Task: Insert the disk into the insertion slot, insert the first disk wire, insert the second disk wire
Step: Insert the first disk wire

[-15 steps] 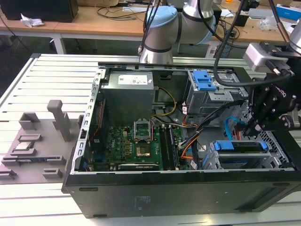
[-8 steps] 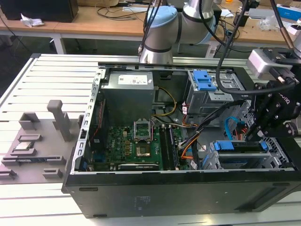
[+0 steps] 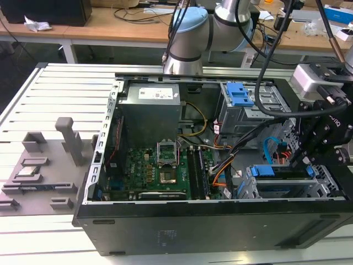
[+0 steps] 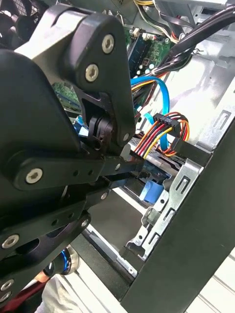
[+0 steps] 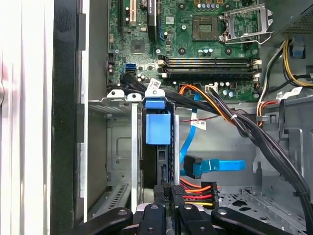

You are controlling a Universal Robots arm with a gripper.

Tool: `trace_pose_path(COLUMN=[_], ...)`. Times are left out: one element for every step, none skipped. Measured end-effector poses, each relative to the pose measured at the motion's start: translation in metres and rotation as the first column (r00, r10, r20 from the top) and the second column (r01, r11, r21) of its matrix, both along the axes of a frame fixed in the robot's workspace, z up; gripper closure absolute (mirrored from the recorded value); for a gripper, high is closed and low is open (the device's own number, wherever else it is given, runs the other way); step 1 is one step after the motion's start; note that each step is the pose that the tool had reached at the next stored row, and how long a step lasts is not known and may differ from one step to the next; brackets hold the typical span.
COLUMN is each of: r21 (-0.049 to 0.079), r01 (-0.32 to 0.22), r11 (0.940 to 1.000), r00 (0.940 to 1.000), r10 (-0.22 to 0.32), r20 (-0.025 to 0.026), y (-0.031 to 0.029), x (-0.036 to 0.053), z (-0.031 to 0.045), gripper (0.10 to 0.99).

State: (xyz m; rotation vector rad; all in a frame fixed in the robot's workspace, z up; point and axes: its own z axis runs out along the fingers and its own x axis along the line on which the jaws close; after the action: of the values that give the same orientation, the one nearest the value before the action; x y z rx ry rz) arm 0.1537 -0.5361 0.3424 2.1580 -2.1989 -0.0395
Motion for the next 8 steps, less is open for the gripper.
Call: trace_pose_path(r21=[0.0,0.0,0.0,0.0,0.0,0.001,0.001,0.001], r01=[0.0,0.0,0.0,0.0,0.0,0.0,0.0,0.0], r11=[1.0,1.0,1.0,1.0,1.0,1.0,1.0,1.0], r00=[1.0,1.0,1.0,1.0,1.0,1.0,1.0,1.0], r10=[0.0,0.0,0.0,0.0,0.0,0.0,0.0,0.0], r20=[0.0,0.0,0.0,0.0,0.0,0.0,-0.0001,-0.0001], y=[-0.0002,-0.0004,-0.0005,-0.0005,-0.0004,-0.0004,-0.0004,-0.0005], x=[0.0,0.0001,0.0001,0.0001,0.0001,0.0005,0.0005,0.0008], z=[-0.0007,-0.0012,-0.0013,-0.0013,-0.0013,-0.0016,-0.0017,-0.0015], gripper=[0.918,0.918,0.918,0.918,0.918,0.918,0.918,0.918])
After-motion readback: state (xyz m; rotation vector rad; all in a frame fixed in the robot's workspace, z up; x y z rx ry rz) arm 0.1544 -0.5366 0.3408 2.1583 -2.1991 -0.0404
